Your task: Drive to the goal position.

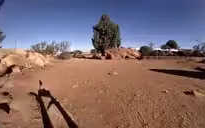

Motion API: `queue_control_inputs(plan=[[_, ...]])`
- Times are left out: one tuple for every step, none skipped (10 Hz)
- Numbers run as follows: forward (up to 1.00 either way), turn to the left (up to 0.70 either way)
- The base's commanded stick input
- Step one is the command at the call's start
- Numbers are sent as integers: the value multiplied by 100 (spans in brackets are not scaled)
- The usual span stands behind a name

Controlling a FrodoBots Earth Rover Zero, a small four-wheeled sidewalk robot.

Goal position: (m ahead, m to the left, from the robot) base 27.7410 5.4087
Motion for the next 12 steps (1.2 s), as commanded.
queue_control_inputs(plan=[[50, 0], [50, 0], [50, 0], [50, 0], [50, 0], [50, 0], [50, 0], [50, 0], [50, 0], [50, 0], [50, 0], [50, 0]])
